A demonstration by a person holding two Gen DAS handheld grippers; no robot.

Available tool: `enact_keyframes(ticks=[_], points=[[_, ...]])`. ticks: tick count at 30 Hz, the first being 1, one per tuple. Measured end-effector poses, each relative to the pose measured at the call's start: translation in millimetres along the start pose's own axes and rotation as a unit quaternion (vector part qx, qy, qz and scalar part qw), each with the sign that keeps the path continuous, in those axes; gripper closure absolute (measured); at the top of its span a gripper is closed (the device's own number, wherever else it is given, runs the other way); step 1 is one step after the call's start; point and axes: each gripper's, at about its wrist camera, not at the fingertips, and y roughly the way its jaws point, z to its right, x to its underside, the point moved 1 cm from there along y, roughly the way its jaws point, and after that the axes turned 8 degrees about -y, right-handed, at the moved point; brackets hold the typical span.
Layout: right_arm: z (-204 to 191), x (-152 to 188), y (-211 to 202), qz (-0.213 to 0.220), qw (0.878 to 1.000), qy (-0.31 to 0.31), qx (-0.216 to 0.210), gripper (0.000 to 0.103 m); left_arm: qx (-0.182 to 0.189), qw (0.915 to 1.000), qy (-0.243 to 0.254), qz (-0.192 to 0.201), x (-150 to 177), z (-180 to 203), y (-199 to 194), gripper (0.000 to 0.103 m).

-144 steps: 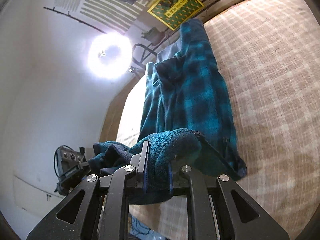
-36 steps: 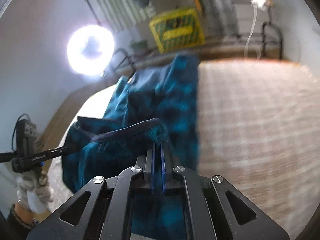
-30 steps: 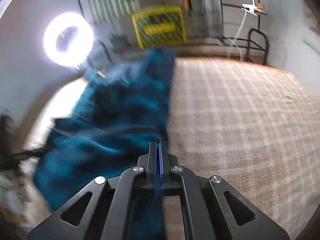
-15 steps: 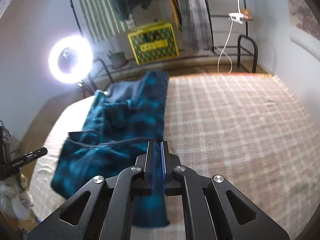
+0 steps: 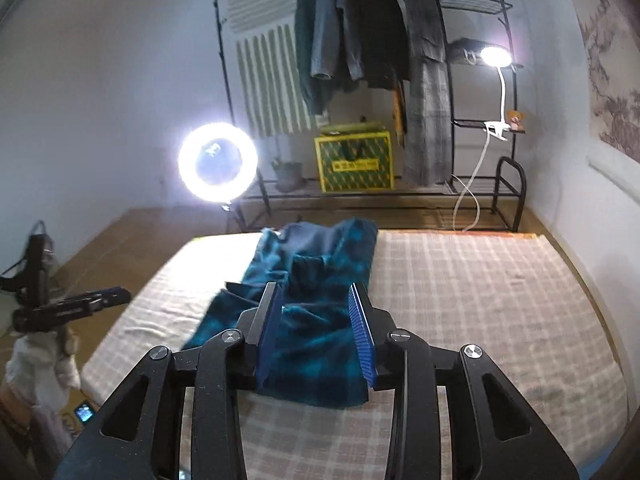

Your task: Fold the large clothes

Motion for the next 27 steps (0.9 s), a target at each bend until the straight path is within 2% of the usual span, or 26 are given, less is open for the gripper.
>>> enact_keyframes(ticks=[6,14,21,27], points=[[14.0,-11.0,-2.5,-0.002,1.000,-0.010,-0.013,0.070,-0.012,0.9999,-0.005,0.005,-32.7,-2.0,0.6,0.064],[36.8,-9.7,42.6,-0.035,0.998,0.009,-0.047,0.070,-0.030,0.9995,0.010,-0.007,-69.4,-1.1,37.3,0.064],[15.3,-35.2,112.4,-0.061,0.994,-0.009,-0.090,0.070,-0.034,0.9989,0.014,-0.027,-105.5,-19.3,108.3,0.064],[-15.6,-54.0,217.2,-0.112,0.984,-0.025,-0.133,0.070,-0.031,0.9987,-0.004,-0.040,-134.4,-54.3,173.1,0.064]])
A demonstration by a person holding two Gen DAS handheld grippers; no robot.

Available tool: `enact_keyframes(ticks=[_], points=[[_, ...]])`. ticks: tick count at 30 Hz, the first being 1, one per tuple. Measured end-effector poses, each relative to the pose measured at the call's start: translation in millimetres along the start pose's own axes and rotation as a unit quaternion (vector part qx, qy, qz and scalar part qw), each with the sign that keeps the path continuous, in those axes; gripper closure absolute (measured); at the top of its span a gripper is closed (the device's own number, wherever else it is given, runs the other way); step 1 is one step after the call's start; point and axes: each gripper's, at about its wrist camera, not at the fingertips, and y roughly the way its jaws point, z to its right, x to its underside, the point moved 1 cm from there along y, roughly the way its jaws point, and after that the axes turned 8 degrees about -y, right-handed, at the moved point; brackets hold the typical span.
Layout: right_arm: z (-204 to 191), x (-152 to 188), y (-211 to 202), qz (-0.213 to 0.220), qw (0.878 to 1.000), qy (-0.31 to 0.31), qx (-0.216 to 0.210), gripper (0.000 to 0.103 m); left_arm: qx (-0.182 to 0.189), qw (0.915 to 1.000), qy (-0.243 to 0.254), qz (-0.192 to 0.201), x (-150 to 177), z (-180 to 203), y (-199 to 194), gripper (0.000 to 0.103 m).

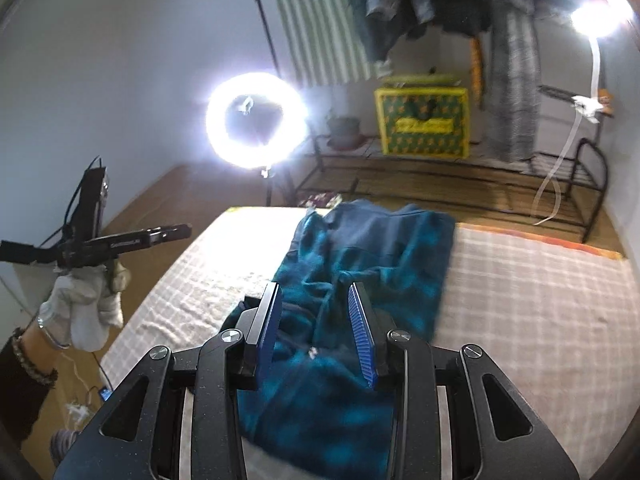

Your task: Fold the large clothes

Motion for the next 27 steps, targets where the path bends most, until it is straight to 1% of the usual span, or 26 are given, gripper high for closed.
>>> enact_keyframes(ticks=[2,4,6,9,11,12,15,17,18,22,23,24,25,27], points=[[6.8,-9.3,35.2,-0.016,1.000,0.000,-0.016,0.070,-0.002,1.0000,-0.001,-0.008,-9.6,-10.7,25.8,0.064],[14.0,-18.2,78.8,-0.039,0.999,0.003,-0.031,0.070,0.006,0.9997,-0.010,-0.020,-19.3,-23.7,56.5,0.064],[21.3,-24.6,120.5,-0.064,0.997,0.001,-0.035,0.070,0.015,0.9993,-0.017,-0.029,-23.1,-31.9,77.0,0.064],[28.4,-31.6,174.2,-0.093,0.995,0.000,-0.044,0.070,0.018,0.9988,-0.019,-0.041,-31.7,-43.1,112.9,0.064],[31.3,-35.2,203.1,-0.110,0.992,0.000,-0.054,0.069,0.021,0.9984,-0.017,-0.050,-36.2,-48.5,133.9,0.064],[33.0,-35.0,221.0,-0.123,0.991,0.000,-0.056,0.068,0.028,0.9980,-0.016,-0.055,-37.9,-51.8,145.8,0.064],[39.7,-32.5,254.1,-0.148,0.988,0.002,-0.053,0.066,0.038,0.9973,-0.008,-0.062,-39.5,-56.0,165.8,0.064],[46.6,-25.1,272.6,-0.163,0.984,0.020,-0.066,0.066,0.043,0.9969,-0.002,-0.065,-40.2,-56.7,175.2,0.064],[49.9,-20.5,280.5,-0.168,0.982,0.033,-0.079,0.066,0.044,0.9968,0.000,-0.067,-40.4,-56.8,179.0,0.064],[50.9,-11.6,293.5,-0.168,0.978,0.046,-0.111,0.067,0.047,0.9964,0.018,-0.068,-37.7,-52.8,189.6,0.064],[49.8,-10.4,292.9,-0.163,0.979,0.045,-0.117,0.072,0.047,0.9964,0.023,-0.067,-37.2,-51.2,191.3,0.064],[47.1,-9.5,290.2,-0.158,0.979,0.041,-0.125,0.095,0.046,0.9963,0.030,-0.066,-35.5,-48.9,192.8,0.064],[46.1,-12.1,288.9,-0.153,0.980,0.034,-0.120,0.098,0.047,0.9962,0.034,-0.065,-34.0,-47.3,193.2,0.064],[37.1,-15.4,269.0,-0.124,0.988,-0.002,-0.088,0.099,0.043,0.9963,0.043,-0.061,-31.8,-44.0,192.2,0.064]])
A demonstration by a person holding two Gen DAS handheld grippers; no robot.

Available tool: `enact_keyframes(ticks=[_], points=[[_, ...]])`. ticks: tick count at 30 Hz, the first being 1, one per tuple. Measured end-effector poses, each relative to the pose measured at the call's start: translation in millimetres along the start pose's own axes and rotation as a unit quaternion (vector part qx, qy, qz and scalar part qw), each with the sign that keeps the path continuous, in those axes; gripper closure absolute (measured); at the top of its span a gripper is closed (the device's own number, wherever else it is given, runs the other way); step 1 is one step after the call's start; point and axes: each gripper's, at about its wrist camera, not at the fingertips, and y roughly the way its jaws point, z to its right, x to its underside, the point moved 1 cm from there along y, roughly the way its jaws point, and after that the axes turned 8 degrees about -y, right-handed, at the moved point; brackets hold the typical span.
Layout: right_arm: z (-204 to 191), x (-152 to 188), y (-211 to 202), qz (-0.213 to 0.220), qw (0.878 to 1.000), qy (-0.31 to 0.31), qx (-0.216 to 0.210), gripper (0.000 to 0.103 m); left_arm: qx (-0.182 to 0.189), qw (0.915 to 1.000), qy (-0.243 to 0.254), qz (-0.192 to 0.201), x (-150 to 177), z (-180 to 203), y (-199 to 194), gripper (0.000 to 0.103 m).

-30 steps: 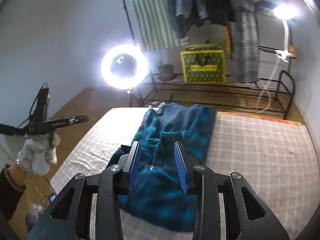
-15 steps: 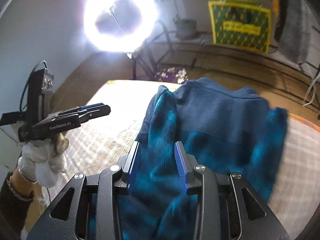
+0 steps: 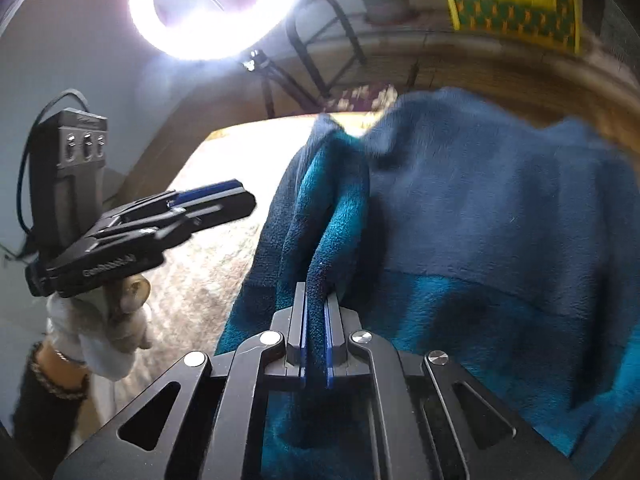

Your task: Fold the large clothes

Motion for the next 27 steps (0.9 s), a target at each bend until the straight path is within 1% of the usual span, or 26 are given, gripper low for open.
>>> enact_keyframes(ticks=[2,4,5,6,8,9,10,13,14,16,18,19,20,21,22,23,24,25,26,27], points=[[-4.1,3.4,-19.8,0.022,1.000,-0.004,0.016,0.099,-0.007,0.9998,0.013,0.012,1.1,6.9,-3.3,0.064],[-0.6,10.3,-41.5,0.040,0.998,0.013,0.036,0.099,-0.002,0.9994,0.026,0.023,-0.7,20.0,-5.8,0.064],[2.6,13.7,-46.2,0.040,0.998,0.024,0.041,0.099,-0.002,0.9991,0.034,0.027,-3.0,27.0,-5.1,0.064],[6.2,17.2,-45.7,0.031,0.998,0.029,0.046,0.099,-0.005,0.9984,0.046,0.032,-5.5,35.9,-3.3,0.064],[12.4,22.4,-32.2,0.003,0.997,0.035,0.075,0.099,-0.015,0.9971,0.066,0.035,-11.2,52.4,7.0,0.064],[18.8,27.7,-23.6,-0.014,0.996,0.050,0.079,0.099,-0.015,0.9969,0.072,0.026,-14.5,60.9,18.1,0.064],[22.4,29.3,-17.3,-0.021,0.995,0.061,0.078,0.099,-0.021,0.9966,0.077,0.018,-16.1,65.1,26.5,0.064],[35.9,34.4,-7.6,-0.024,0.994,0.086,0.062,0.099,-0.058,0.9933,0.100,-0.010,-17.2,73.1,56.9,0.064],[38.4,33.8,-8.9,-0.023,0.994,0.088,0.056,0.099,-0.068,0.9924,0.101,-0.017,-15.8,73.2,64.4,0.064],[42.0,32.3,-13.9,-0.026,0.995,0.093,0.037,0.098,-0.085,0.9917,0.087,-0.041,-13.3,65.6,82.5,0.064],[47.5,26.6,-23.5,-0.027,0.994,0.106,0.002,0.094,-0.083,0.9922,0.090,-0.022,-10.7,64.7,83.9,0.064],[51.7,23.4,-38.8,-0.007,0.993,0.114,-0.026,0.094,-0.084,0.9916,0.095,-0.021,-10.1,66.4,84.5,0.064],[55.1,19.8,-54.4,0.015,0.992,0.117,-0.043,0.094,-0.085,0.9912,0.098,-0.023,-10.0,67.0,84.6,0.064],[58.8,17.4,-73.7,0.041,0.991,0.118,-0.056,0.094,-0.081,0.9917,0.097,-0.025,-9.9,67.0,82.4,0.064],[64.7,15.1,-101.8,0.073,0.989,0.111,-0.066,0.094,-0.067,0.9931,0.092,-0.026,-9.8,65.4,76.8,0.064],[69.4,15.2,-118.3,0.091,0.989,0.103,-0.061,0.094,-0.060,0.9941,0.088,-0.020,-10.3,63.6,70.9,0.064],[78.4,18.2,-144.1,0.114,0.989,0.087,-0.024,0.094,-0.052,0.9953,0.082,-0.009,-10.3,59.2,61.4,0.064],[86.6,18.3,-154.7,0.121,0.990,0.079,0.011,0.094,-0.050,0.9958,0.077,-0.005,-11.0,55.8,56.1,0.064],[96.7,23.0,-161.7,0.119,0.989,0.077,0.040,0.094,-0.049,0.9963,0.071,-0.003,-11.9,51.5,51.5,0.064],[110.3,29.5,-162.7,0.107,0.989,0.085,0.064,0.094,-0.046,0.9969,0.063,-0.002,-12.9,46.3,47.3,0.064]])
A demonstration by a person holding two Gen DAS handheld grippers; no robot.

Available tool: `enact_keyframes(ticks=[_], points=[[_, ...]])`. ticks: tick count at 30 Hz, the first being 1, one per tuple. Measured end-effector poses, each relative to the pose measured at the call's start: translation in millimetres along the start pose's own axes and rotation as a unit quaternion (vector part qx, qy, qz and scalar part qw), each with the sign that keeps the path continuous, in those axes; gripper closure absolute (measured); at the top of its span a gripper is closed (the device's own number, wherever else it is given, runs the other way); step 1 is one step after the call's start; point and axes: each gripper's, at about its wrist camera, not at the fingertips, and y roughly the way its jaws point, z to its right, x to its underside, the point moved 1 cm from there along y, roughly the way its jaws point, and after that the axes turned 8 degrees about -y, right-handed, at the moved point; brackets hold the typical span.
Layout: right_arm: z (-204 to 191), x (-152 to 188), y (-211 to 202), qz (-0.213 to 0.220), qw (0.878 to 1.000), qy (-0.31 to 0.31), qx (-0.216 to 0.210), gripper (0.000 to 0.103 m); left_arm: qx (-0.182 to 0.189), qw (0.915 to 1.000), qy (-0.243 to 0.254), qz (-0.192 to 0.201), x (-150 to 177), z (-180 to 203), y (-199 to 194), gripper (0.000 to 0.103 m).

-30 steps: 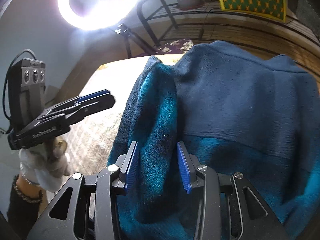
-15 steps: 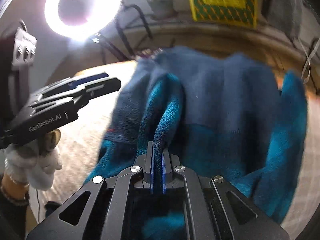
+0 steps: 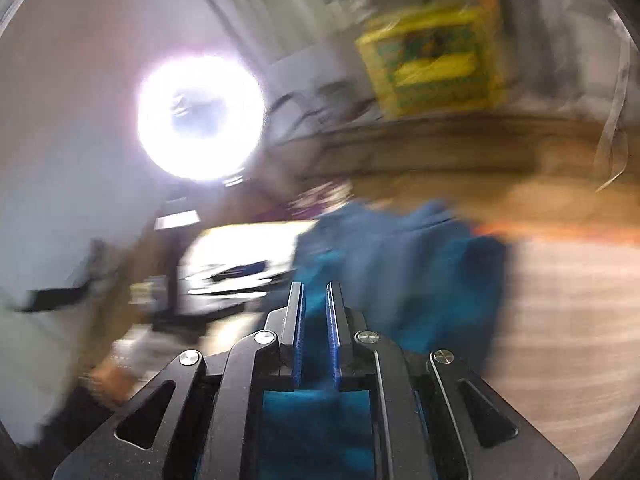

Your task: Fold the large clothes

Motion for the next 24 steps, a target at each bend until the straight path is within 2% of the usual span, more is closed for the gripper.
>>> enact_keyframes(ticks=[4,9,12,15,17,19,22,24], points=[[28.5,23.5,34.4,-0.047,0.998,0.005,0.052,0.094,-0.003,0.9994,-0.034,-0.003,-2.9,-20.7,-2.0,0.064],[34.7,35.0,86.6,-0.085,0.994,-0.010,0.074,0.094,-0.009,0.9982,-0.059,-0.008,-7.6,-33.7,9.5,0.064],[26.2,32.6,85.4,-0.093,0.990,-0.038,0.099,0.093,-0.005,0.9972,-0.072,-0.020,-10.1,-35.5,22.6,0.062],[29.4,28.2,83.6,-0.094,0.990,-0.056,0.092,0.091,-0.002,0.9968,-0.078,-0.018,-14.3,-31.4,32.1,0.053],[37.7,24.6,74.9,-0.063,0.994,-0.040,0.085,0.081,-0.005,0.9969,-0.076,-0.017,-18.7,-26.2,36.9,0.051],[58.9,20.9,61.6,-0.023,0.996,-0.004,0.091,0.061,-0.010,0.9975,-0.067,-0.020,-22.6,-19.4,41.1,0.051],[90.8,21.9,63.8,-0.025,0.994,0.059,0.089,0.058,-0.017,0.9976,-0.064,-0.023,-28.1,-12.5,46.7,0.051],[99.5,23.3,73.4,-0.037,0.994,0.073,0.078,0.058,-0.015,0.9974,-0.067,-0.021,-31.5,-9.1,50.9,0.051]])
